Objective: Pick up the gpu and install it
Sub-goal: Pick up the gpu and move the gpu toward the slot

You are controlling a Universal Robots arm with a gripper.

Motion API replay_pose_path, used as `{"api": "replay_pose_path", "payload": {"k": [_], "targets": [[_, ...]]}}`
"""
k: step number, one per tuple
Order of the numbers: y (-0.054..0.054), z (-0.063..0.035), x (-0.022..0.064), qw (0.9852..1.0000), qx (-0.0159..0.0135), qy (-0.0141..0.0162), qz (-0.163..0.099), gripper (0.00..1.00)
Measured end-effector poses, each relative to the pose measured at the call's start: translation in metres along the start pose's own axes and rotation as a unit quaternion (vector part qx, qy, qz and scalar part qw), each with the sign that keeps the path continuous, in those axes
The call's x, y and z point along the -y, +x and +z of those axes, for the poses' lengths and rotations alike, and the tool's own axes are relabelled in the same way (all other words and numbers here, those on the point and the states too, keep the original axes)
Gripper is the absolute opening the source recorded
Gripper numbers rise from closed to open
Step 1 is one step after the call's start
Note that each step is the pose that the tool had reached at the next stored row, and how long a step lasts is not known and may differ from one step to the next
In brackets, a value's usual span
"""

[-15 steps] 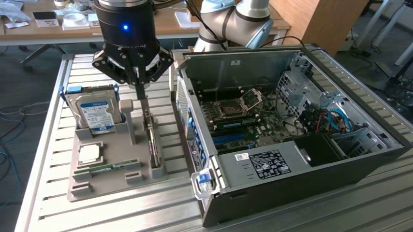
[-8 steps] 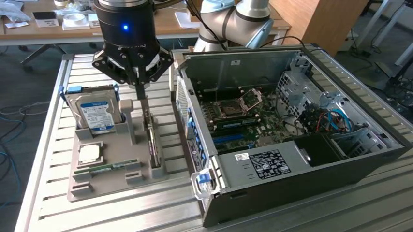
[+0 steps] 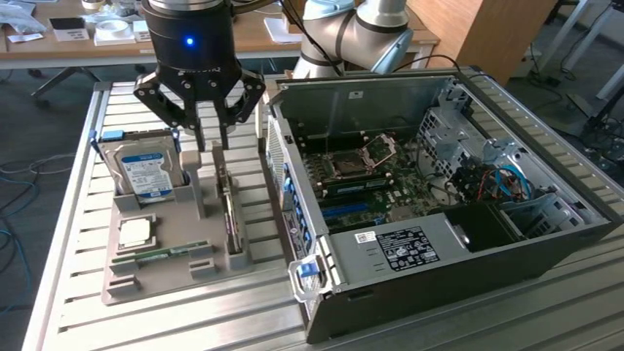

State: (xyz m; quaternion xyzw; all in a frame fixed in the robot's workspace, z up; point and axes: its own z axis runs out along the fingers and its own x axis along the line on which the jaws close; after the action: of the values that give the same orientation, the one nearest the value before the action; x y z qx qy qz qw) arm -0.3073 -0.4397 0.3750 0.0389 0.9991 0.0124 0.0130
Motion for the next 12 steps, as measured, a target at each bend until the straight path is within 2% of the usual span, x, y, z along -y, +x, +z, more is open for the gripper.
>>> {"api": "replay_pose_path", "payload": {"k": [3, 12], "targets": [[0.0, 0.0014, 0.0001, 1.0, 0.0, 0.0, 0.0, 0.36], [0.0, 0.0177, 0.0005, 1.0, 0.0, 0.0, 0.0, 0.36]]}}
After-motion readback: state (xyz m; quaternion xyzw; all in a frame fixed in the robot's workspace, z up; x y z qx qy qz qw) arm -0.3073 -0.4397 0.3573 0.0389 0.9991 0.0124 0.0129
